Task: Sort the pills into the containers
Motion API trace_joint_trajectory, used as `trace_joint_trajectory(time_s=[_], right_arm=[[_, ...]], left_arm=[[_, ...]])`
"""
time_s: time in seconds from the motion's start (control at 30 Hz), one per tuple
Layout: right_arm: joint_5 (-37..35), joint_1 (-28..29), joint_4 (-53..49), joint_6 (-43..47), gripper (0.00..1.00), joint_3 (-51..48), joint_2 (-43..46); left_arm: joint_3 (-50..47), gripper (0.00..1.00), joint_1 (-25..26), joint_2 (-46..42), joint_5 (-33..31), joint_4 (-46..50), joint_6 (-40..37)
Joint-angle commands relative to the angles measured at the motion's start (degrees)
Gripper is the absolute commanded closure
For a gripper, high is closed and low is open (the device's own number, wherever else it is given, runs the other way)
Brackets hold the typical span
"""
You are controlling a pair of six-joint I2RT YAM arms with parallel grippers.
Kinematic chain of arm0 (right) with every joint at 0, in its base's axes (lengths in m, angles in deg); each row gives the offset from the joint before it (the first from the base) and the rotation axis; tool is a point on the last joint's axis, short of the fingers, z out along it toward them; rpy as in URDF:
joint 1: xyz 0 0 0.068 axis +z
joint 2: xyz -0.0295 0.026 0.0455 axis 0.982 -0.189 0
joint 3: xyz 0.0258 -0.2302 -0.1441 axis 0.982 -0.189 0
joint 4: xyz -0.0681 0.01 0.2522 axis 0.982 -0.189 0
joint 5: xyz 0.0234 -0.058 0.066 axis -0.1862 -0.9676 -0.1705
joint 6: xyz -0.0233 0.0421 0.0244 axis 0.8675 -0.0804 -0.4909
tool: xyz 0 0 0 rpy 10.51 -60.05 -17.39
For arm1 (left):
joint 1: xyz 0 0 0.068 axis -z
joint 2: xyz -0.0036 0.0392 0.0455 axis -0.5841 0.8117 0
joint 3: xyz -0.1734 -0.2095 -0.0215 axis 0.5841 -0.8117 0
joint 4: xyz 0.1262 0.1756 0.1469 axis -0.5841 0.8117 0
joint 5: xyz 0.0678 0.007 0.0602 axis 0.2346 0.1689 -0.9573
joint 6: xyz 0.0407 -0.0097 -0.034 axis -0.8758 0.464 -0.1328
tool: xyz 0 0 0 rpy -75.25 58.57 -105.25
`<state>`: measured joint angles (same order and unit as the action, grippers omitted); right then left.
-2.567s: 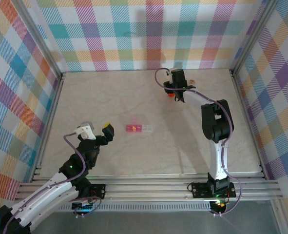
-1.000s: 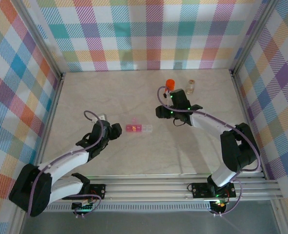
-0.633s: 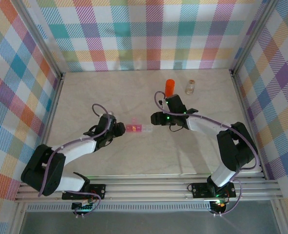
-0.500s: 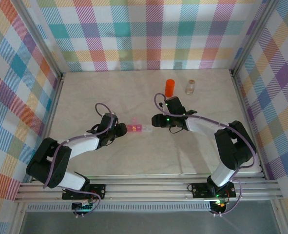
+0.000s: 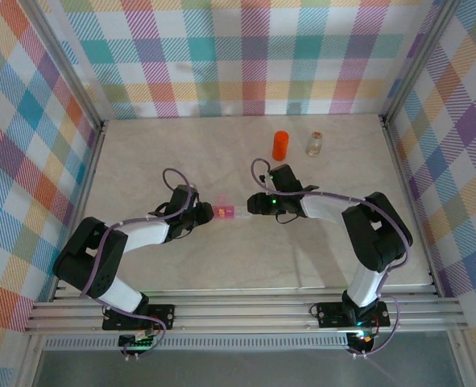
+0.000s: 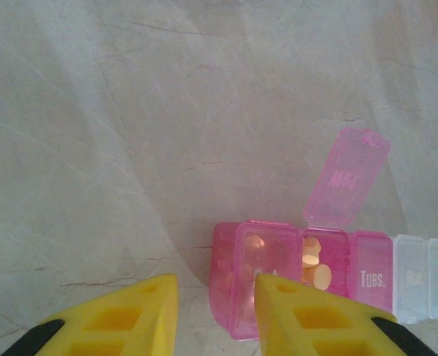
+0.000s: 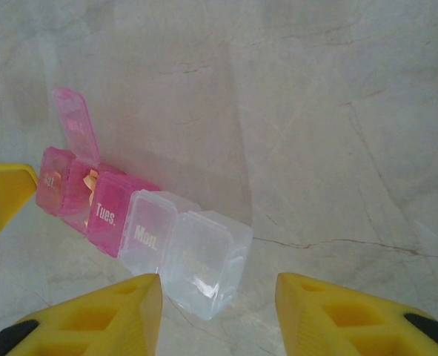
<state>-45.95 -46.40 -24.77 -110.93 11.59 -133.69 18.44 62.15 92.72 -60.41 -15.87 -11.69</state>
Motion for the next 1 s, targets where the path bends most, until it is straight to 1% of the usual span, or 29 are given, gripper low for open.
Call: trace_joint_trajectory(time_s=[0.0, 0.3, 0.5, 0.6, 0.8, 0.97], right_arm=[[2.55, 0.25, 2.74, -1.41, 0.57, -0.77, -1.52], [5.06, 0.51, 4.52, -3.64, 0.59, -1.12, -3.44], [5.60, 0.53, 4.48, -3.19, 0.59, -0.71, -4.61], [5.45, 0.14, 2.15, -1.33, 0.59, 0.05, -4.57], [9.13, -2.35, -2.62, 3.55, 0.58, 2.44, -5.98], [10.18, -4.52, -7.91, 8.68, 0.58, 5.77, -7.68]], left_arm=[[-0.06, 0.68, -0.66, 1.16, 1.77, -3.33, 1.19], [0.28, 0.69, -0.01, 2.52, 4.26, -4.90, 1.87], [1.19, 0.70, 2.15, 2.81, 4.18, -4.65, 2.53], [1.45, 0.70, 3.51, 2.65, 4.15, -4.32, 3.68], [3.97, 0.70, 7.75, 2.70, 3.94, -2.42, 4.25], [5.75, 0.71, 10.26, 3.26, 3.93, -1.17, 4.72]])
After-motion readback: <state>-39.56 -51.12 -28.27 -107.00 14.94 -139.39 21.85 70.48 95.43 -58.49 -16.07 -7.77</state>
